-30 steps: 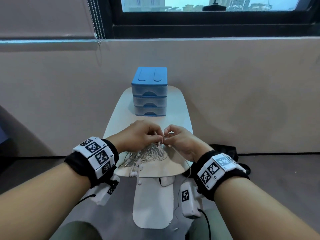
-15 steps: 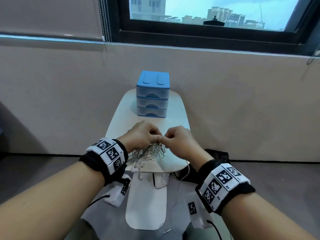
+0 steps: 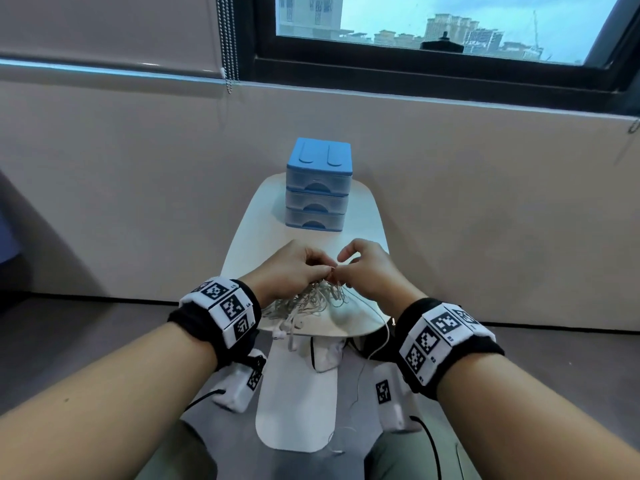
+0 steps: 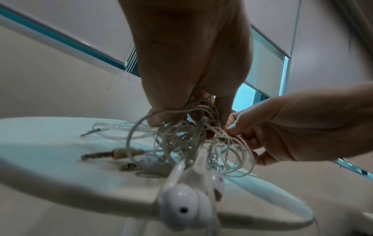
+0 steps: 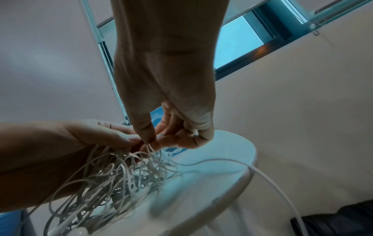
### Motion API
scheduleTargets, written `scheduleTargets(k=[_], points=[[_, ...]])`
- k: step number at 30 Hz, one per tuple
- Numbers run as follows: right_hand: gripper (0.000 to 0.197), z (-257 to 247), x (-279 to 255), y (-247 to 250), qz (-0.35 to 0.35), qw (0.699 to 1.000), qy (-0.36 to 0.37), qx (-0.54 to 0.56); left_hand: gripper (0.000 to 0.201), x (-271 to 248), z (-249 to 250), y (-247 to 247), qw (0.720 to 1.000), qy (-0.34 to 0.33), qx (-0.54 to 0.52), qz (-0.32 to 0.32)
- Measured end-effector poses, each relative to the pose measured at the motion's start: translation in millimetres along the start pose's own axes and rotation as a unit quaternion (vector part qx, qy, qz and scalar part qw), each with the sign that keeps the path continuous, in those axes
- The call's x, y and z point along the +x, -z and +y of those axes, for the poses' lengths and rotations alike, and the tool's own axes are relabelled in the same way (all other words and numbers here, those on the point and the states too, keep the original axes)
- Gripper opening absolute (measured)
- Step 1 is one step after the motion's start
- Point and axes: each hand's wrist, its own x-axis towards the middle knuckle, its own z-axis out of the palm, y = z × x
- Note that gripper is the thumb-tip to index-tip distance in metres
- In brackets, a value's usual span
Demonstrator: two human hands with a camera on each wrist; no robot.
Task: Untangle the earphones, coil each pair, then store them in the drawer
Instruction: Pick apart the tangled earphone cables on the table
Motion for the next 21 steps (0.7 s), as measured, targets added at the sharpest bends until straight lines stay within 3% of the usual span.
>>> scheduleTargets(k=[4,8,11,14,17,19,21], points=[[0.026,-16.1,1.5,7.8,-0.015,0.997,0.024,0.068,0.024,-1.6,1.3,0.3,0.999,-0.023,-0.026,0.008],[0.029,-32.4,-0.8,20.3,-0.035,0.986,0.051,0.158,0.016,-0.7,-1.7,3.1,0.997,-0.043,-0.058,0.026],[0.031,-35.9,-1.4,25.4,-0.048,0.969,0.053,0.235,0.007,-0.8,-3.0,2.4,0.998,-0.043,-0.052,0.003],[0.028,-39.0,-2.9,30.4,-0.062,0.946,0.034,0.317,0.012,0.4,-4.1,1.3,0.999,-0.037,-0.019,0.027],[0.029,-41.1,-1.8,32.4,-0.064,0.943,0.011,0.326,0.006,1.1,-2.8,3.6,0.998,-0.045,-0.016,0.045],[0.028,-43.1,-1.0,32.0,-0.064,0.947,0.007,0.314,0.016,0.1,-1.1,4.4,0.998,-0.049,-0.030,0.026],[0.027,-46.1,1.8,31.5,-0.057,0.946,0.013,0.318,0.014,-0.2,0.9,2.2,0.997,-0.068,-0.022,0.008]])
